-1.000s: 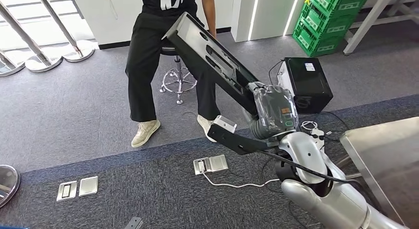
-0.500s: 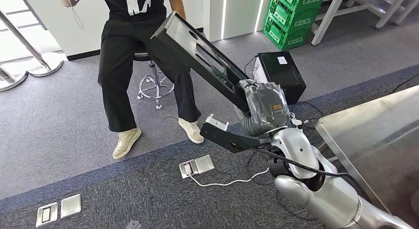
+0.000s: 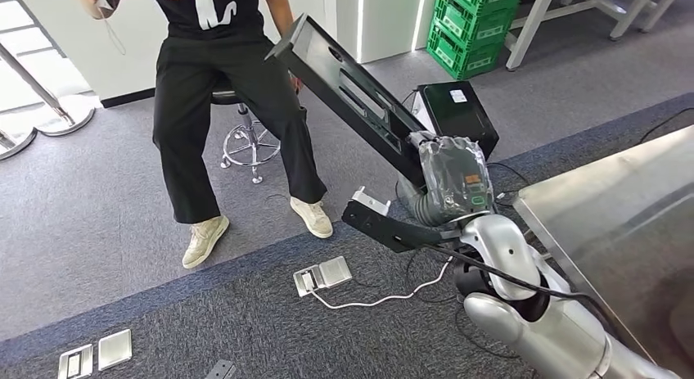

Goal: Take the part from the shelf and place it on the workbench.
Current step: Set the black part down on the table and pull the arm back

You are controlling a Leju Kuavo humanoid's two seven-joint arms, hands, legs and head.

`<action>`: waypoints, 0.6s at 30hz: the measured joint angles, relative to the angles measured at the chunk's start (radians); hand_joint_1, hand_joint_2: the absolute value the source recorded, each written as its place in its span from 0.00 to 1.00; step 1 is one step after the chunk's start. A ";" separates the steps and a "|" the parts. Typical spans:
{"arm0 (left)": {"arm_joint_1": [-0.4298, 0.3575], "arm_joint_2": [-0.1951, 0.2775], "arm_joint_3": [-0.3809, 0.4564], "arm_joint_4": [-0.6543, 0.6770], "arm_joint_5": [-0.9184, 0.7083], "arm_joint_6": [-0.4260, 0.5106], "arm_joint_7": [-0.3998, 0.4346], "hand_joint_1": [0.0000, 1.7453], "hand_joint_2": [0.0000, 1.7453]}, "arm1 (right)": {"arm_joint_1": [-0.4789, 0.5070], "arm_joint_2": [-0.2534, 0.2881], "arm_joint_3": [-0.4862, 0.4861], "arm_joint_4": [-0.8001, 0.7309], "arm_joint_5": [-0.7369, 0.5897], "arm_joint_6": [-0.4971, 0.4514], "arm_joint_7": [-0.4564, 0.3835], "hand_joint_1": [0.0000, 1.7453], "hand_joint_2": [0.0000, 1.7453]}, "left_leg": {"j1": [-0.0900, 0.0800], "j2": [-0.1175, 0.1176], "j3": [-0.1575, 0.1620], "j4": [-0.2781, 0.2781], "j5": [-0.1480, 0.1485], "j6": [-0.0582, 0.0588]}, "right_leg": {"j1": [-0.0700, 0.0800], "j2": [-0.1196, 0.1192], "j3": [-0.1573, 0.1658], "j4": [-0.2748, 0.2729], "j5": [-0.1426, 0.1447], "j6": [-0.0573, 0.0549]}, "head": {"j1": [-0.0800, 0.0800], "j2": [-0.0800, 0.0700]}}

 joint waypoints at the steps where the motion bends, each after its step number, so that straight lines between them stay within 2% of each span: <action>1: 0.000 0.000 0.001 0.000 0.000 0.000 0.000 0.00 1.00 | 0.000 0.000 0.000 0.000 -0.001 0.000 0.000 1.00 1.00 | 0.002 -0.001 0.001 0.004 -0.005 -0.006 | 0.000 0.004 0.002 -0.003 0.001 -0.006 | -0.002 0.000; 3: 0.001 0.000 0.003 0.000 0.001 0.000 0.000 0.00 1.00 | -0.003 0.000 0.000 0.001 -0.002 -0.001 0.000 1.00 1.00 | 0.006 -0.015 -0.015 0.053 -0.039 -0.015 | -0.003 0.012 0.006 -0.011 0.005 -0.020 | -0.009 0.000; 6: 0.005 0.000 0.005 0.000 0.002 0.000 0.000 0.00 1.00 | -0.004 0.003 0.003 0.002 -0.003 -0.002 0.000 1.00 1.00 | 0.006 -0.034 -0.102 0.242 -0.130 -0.020 | -0.001 0.027 0.008 -0.012 0.005 -0.032 | -0.026 0.000; 7: 0.008 0.000 0.005 0.000 0.002 0.000 0.000 0.00 1.00 | -0.004 0.003 0.004 0.003 -0.003 -0.002 0.000 1.00 1.00 | 0.006 -0.035 -0.125 0.286 -0.141 -0.020 | 0.000 0.034 0.008 -0.011 0.004 -0.032 | -0.029 0.000; 8: 0.010 0.000 0.006 0.000 0.002 0.000 0.000 0.00 1.00 | -0.004 0.003 0.006 0.003 -0.004 -0.002 0.000 1.00 1.00 | 0.006 -0.036 -0.133 0.295 -0.131 -0.019 | 0.001 0.041 0.008 -0.010 0.004 -0.032 | -0.031 0.000; 9: 0.012 0.000 0.007 0.000 0.002 0.000 0.000 0.00 1.00 | -0.004 0.003 0.007 0.004 -0.004 -0.002 0.000 1.00 1.00 | 0.006 -0.037 -0.122 0.264 -0.103 -0.017 | 0.001 0.049 0.009 -0.008 0.004 -0.032 | -0.034 0.000; 11: 0.013 0.000 0.009 0.000 0.002 0.000 0.000 0.00 1.00 | -0.004 0.003 0.008 0.004 -0.004 -0.002 0.000 1.00 1.00 | 0.008 -0.055 -0.068 0.132 -0.029 -0.012 | 0.001 0.063 0.009 -0.004 0.001 -0.029 | -0.039 0.000; 12: 0.014 0.000 0.010 0.000 0.002 0.000 0.000 0.00 1.00 | -0.004 0.003 0.008 0.004 -0.004 -0.003 0.000 1.00 1.00 | 0.010 -0.066 -0.045 0.074 -0.006 -0.009 | 0.002 0.070 0.006 0.000 -0.001 -0.025 | -0.042 0.000; 14: 0.015 0.000 0.012 0.000 0.002 0.000 0.000 0.00 1.00 | -0.004 0.003 0.008 0.005 -0.004 -0.003 0.000 1.00 1.00 | 0.010 -0.082 -0.028 0.021 0.007 -0.002 | 0.002 0.082 0.000 0.005 -0.001 -0.016 | -0.040 0.000; 16: 0.014 0.000 0.013 0.000 0.002 0.000 0.000 0.00 1.00 | -0.003 0.003 0.008 0.005 -0.004 -0.003 0.000 1.00 1.00 | 0.008 -0.072 -0.025 0.013 0.010 0.009 | -0.002 0.088 -0.003 0.005 -0.001 -0.003 | -0.037 0.000; 18: 0.013 -0.001 0.013 0.000 0.002 0.000 0.000 0.00 1.00 | -0.004 0.003 0.008 0.005 -0.004 -0.004 0.000 1.00 1.00 | 0.009 -0.060 -0.020 0.004 0.015 0.021 | -0.003 0.067 -0.015 0.036 -0.022 0.008 | -0.030 0.000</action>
